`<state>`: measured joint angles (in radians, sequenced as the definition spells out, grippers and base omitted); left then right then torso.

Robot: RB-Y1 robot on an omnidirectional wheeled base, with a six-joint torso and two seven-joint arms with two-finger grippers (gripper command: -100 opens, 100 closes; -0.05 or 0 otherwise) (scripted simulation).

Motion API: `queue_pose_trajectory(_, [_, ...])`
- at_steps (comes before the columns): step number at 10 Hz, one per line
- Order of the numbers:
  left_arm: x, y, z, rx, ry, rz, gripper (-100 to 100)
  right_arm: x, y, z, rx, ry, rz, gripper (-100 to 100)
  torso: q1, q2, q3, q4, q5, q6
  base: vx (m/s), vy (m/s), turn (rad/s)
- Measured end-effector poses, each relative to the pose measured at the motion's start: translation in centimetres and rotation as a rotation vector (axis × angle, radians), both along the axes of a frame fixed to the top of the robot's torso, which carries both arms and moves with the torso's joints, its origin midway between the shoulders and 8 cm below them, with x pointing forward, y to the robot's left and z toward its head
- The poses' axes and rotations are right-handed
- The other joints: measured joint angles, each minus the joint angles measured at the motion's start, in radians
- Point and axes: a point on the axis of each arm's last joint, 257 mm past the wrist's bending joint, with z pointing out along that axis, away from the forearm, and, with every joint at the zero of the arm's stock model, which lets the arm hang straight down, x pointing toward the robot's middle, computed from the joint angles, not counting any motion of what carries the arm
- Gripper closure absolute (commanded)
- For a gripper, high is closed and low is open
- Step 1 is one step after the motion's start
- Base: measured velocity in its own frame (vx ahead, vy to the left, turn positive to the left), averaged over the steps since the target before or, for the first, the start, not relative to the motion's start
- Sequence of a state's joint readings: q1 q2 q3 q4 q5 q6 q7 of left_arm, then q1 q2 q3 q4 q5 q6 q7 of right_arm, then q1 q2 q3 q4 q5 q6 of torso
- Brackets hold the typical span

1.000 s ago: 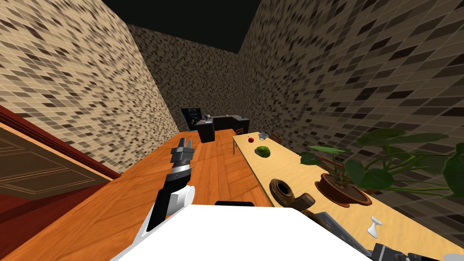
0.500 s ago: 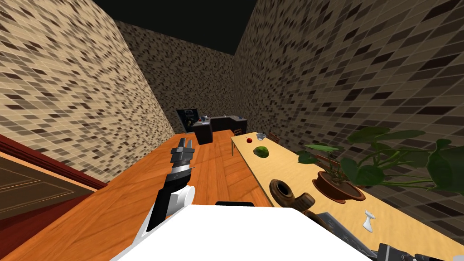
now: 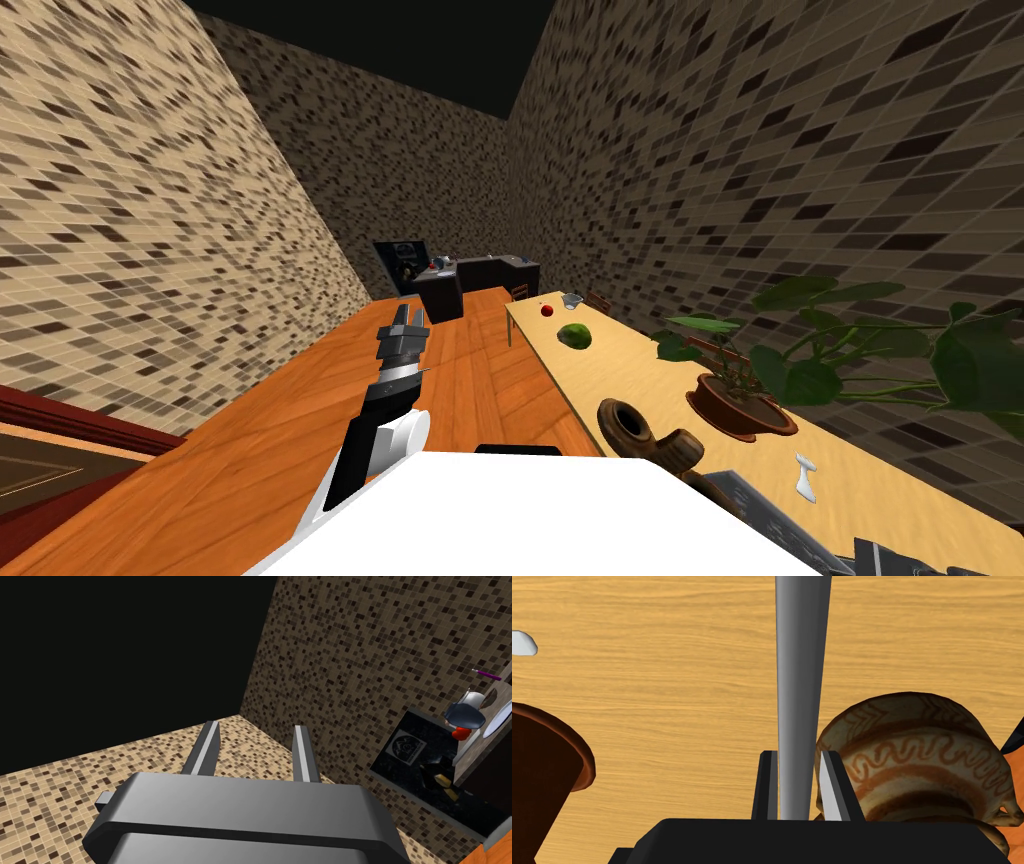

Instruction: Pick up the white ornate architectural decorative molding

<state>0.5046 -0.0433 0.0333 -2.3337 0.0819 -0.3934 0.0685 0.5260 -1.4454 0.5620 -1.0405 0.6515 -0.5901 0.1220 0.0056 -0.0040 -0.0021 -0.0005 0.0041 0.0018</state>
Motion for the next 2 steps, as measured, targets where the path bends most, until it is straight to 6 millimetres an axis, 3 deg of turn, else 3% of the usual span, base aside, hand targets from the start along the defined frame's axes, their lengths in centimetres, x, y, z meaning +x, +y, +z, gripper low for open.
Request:
queue_pose_trajectory(1, [0.00, 0.00, 0.00, 0.000, 0.000, 0.000, 0, -0.17, -0.37, 0.29, 0.000, -0.001, 0.010, 100, 0.001, 0.000, 0.000, 0.000, 0.000, 0.000, 0.030, 0.026, -0.027])
queue_pose_trajectory(2, [0.00, 0.00, 0.00, 0.000, 0.000, 0.000, 0, -0.25, -0.36, 0.31, 0.001, 0.000, 0.014, 0, 0.000, 0.002, 0.001, 0.000, 0.000, -0.001, 0.000, 0.000, 0.000])
